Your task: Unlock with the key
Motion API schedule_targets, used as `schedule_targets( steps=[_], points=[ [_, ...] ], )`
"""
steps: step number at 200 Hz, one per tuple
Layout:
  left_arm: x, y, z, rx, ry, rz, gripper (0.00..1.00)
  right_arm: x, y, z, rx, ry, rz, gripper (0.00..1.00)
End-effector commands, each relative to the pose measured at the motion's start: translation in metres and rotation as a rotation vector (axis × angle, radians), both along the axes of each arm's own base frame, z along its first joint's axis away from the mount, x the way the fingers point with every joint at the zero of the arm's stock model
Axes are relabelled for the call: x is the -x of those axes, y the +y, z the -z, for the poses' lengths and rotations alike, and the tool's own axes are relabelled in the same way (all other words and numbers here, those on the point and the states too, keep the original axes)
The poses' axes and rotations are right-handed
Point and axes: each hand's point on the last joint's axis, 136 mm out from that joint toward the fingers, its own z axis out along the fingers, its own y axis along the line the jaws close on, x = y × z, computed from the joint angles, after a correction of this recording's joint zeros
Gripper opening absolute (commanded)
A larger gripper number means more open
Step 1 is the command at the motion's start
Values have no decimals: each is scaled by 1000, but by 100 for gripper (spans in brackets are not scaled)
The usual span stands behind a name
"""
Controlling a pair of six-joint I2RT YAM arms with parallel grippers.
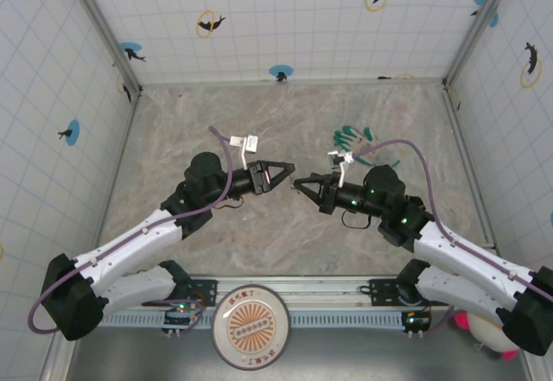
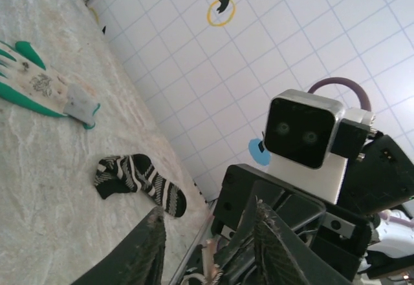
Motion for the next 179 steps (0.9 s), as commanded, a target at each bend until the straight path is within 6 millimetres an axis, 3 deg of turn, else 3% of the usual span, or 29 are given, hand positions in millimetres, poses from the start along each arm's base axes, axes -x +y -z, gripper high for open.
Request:
schedule_targets(
  steps=[1,77,102,137,179],
  points=[
    [6,-3,-20,43,-51,35,31,1,1,-7,-41,-17,-10,0],
    [6,-3,-14,34,-40,33,0,-3,-3,-8,-63,-2,15,0],
    [5,-2,-14,33,-40,25,0,-9,-7,-4,-56,8,48,0],
    [-15,9,3,-50,-3,-117,0,-23,-23,-1,-27,3,161,37],
    [-34,18,15,-79,35,-239,0,-46,-43,-4,-41,-1,331,52]
  ],
)
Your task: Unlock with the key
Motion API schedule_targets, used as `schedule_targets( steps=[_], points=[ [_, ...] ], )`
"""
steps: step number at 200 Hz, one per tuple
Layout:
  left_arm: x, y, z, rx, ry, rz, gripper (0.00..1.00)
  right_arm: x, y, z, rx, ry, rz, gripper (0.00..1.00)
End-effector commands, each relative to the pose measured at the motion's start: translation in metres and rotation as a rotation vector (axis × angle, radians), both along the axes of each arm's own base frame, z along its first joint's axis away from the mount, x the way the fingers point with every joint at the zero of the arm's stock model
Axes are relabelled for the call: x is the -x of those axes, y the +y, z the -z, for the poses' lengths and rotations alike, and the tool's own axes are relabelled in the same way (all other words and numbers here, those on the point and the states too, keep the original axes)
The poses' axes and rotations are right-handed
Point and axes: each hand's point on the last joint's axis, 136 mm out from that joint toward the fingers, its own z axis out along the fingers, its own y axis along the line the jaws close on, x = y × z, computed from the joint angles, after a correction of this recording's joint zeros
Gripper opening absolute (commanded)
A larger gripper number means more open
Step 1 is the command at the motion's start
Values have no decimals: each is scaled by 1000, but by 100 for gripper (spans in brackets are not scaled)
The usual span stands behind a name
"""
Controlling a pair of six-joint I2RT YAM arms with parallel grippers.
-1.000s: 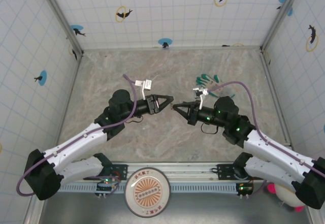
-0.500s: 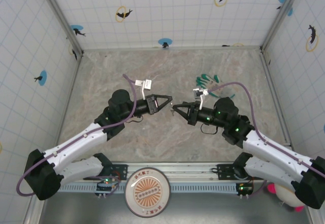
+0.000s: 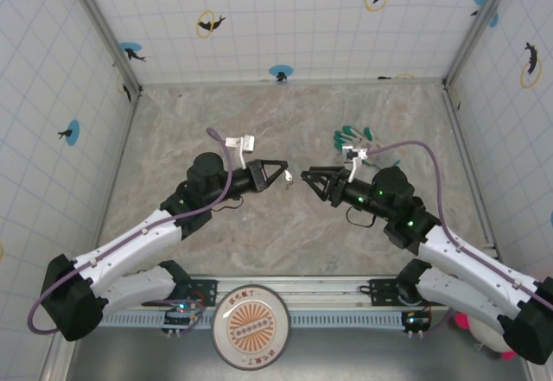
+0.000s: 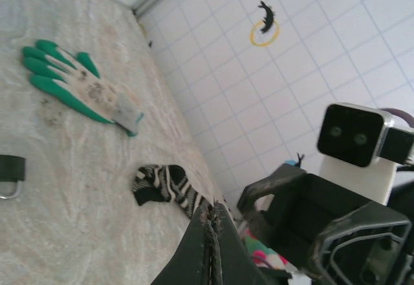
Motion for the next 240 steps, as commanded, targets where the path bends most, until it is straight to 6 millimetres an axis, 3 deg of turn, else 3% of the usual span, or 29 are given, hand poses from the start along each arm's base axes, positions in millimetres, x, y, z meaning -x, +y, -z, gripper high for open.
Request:
schedule_targets(
  steps=[1,28,70,114,151,203,240],
  points=[
    [-13,7,-4,-13,-7,-92,0,-18,-15,4,-6,3,133,52],
    [-19,10,-7,7,-7,-134,0,-31,-19,1,-78,13,210,57],
    [-15,7,-20,65,-23,-108,0,-29,-5,-11,-169,-24,201,61],
    [-11,6,-27,112,-35,-84,0,-22,15,-25,-263,-32,103,53],
    [-7,4,-33,140,-44,-64,0,-19,28,-27,-263,-30,63,54],
    [-5,6,-33,152,-48,-63,0,-11,44,-35,-285,-36,-20,37],
    [-5,5,-33,153,-44,-58,0,-7,49,-39,-291,-43,-44,36]
  ],
)
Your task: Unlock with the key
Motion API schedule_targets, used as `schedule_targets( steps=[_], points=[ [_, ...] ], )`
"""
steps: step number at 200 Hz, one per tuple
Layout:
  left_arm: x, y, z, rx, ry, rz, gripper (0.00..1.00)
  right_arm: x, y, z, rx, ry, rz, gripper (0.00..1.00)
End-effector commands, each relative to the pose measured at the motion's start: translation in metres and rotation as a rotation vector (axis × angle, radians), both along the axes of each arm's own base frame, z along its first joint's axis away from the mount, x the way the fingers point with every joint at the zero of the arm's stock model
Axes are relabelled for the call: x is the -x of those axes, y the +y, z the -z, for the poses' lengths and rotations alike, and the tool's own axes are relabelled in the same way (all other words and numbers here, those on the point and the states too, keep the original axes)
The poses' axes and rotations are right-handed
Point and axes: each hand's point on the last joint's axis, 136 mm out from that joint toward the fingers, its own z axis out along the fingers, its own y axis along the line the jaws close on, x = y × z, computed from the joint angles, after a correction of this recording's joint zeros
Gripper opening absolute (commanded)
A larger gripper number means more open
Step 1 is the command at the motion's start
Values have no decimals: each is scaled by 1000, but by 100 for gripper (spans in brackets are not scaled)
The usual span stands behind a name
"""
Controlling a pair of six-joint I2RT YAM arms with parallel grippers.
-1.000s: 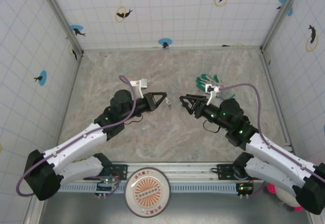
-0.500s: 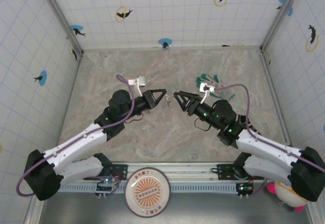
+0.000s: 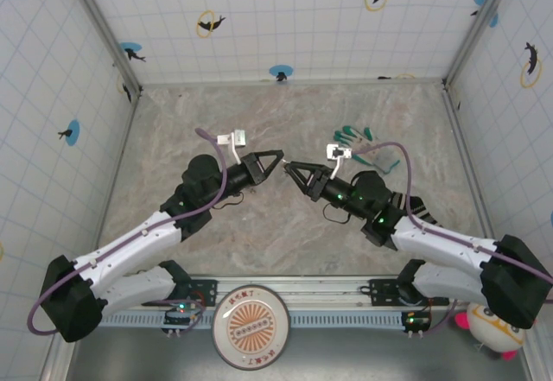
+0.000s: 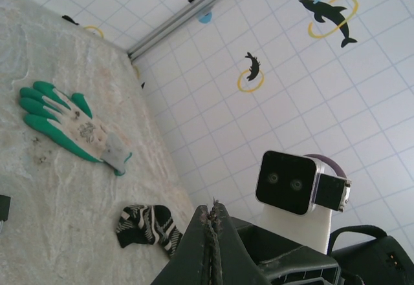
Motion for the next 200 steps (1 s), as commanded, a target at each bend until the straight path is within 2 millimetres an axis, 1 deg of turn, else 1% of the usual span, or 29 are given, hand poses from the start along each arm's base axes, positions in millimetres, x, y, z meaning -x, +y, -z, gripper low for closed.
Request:
schedule_targets(
  steps=[1,10,25,26,36,60,82,95,120,127,140,171,185,191,193,200],
  points=[
    [8,-2,-10,39,-27,31,0,5,4,-42,-94,-83,-29,35],
    [8,-2,-10,40,-25,32,0,6,5,-43,-96,-84,-37,31],
    [8,-2,-10,41,-24,34,0,7,6,-44,-99,-87,-43,30],
    [8,-2,-10,42,-25,33,0,7,6,-44,-99,-86,-43,28],
    [8,-3,-10,42,-24,34,0,7,8,-44,-98,-87,-50,25],
    [8,-2,-13,49,-29,31,0,7,10,-43,-95,-83,-58,25],
    [8,-1,-13,51,-32,30,0,5,8,-42,-97,-76,-46,23],
    [8,0,-14,54,-35,28,0,5,8,-40,-90,-74,-43,17],
    [9,2,-19,62,-46,22,0,4,7,-38,-87,-65,-44,16],
    [9,2,-19,63,-48,19,0,4,7,-37,-84,-63,-46,12],
    [9,3,-21,67,-53,18,0,6,8,-38,-87,-69,-56,0],
    [10,2,-19,63,-46,22,0,5,5,-38,-82,-75,-49,0],
    [11,3,-21,59,-49,24,24,3,3,-37,-73,-72,-41,0],
    [12,3,-21,56,-51,26,29,2,3,-36,-66,-72,-39,0],
    [12,3,-22,55,-52,28,30,6,5,-35,-60,-75,-63,0],
    [14,3,-23,46,-61,39,34,8,5,-34,-47,-78,-74,0]
  ],
)
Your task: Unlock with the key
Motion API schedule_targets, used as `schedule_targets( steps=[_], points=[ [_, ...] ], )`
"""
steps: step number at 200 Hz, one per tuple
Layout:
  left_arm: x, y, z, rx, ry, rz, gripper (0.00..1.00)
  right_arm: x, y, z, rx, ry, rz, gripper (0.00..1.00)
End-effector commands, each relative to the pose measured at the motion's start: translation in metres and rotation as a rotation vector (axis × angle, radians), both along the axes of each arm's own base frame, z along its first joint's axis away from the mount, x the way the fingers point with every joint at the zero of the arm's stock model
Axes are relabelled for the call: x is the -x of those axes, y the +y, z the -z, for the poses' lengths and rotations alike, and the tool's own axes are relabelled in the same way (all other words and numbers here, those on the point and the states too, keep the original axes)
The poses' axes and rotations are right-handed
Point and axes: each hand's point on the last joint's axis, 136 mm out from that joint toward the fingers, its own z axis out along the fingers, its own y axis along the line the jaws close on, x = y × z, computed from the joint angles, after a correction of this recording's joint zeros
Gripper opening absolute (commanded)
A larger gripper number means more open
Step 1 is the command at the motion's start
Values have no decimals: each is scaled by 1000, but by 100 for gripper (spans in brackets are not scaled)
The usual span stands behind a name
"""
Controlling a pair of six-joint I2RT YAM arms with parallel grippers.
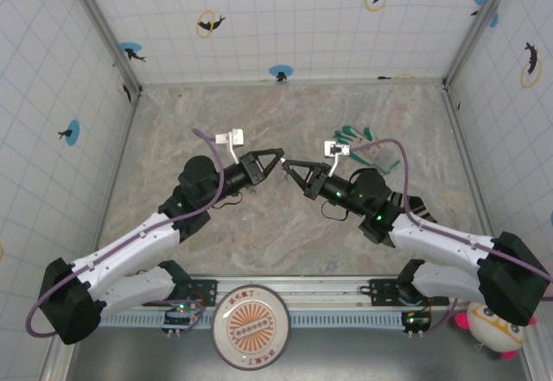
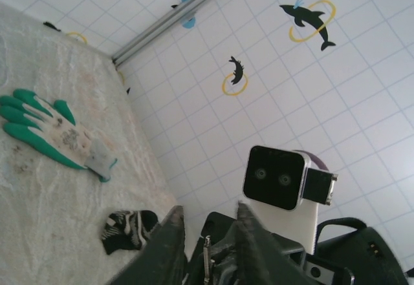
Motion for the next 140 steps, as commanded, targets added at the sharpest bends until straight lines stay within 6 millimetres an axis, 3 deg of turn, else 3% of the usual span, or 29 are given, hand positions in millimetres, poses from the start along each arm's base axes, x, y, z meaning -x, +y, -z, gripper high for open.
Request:
schedule_targets(
  steps=[1,21,78,110,140],
  points=[
    [9,1,-10,9,-30,25,34,5,-1,-21,-14,-58,-27,0],
    [12,1,-12,-19,-34,66,41,6,-3,-17,25,-58,-38,0],
    [29,-15,-7,-90,-22,248,41,18,-10,-22,54,-91,-101,0],
    [31,-18,-9,-82,-31,272,35,22,-9,-21,67,-88,-134,0],
    [32,-18,-10,-80,-35,277,23,22,-10,-23,65,-91,-135,0]
  ],
)
